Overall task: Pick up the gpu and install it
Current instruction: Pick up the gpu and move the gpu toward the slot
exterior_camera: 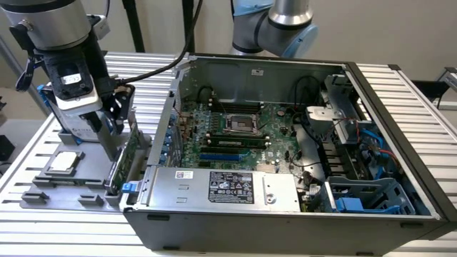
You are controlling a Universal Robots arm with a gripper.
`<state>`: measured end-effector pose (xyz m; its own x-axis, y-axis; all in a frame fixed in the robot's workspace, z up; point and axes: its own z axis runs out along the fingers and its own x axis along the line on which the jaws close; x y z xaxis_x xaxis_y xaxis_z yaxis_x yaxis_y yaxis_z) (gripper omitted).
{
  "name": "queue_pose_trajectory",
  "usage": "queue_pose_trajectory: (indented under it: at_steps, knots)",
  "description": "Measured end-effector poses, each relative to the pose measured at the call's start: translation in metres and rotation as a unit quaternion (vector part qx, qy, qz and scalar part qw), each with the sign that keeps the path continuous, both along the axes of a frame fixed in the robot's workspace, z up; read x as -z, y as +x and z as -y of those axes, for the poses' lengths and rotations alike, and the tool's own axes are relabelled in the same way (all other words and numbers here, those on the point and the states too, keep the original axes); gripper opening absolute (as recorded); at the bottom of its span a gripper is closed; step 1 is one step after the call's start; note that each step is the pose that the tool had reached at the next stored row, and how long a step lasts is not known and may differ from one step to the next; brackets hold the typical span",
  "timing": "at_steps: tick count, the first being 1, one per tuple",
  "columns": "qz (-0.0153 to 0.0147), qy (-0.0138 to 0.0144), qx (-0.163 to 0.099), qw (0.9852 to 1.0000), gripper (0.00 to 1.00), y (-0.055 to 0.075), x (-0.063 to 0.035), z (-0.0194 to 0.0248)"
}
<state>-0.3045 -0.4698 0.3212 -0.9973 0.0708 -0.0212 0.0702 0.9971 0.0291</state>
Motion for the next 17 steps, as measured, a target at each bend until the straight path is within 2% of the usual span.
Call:
queue_pose_trajectory:
  at_steps: [17]
  knots:
    - [0.0,0.0,0.0,1.0,0.48,0.003,0.0309,0.0023]
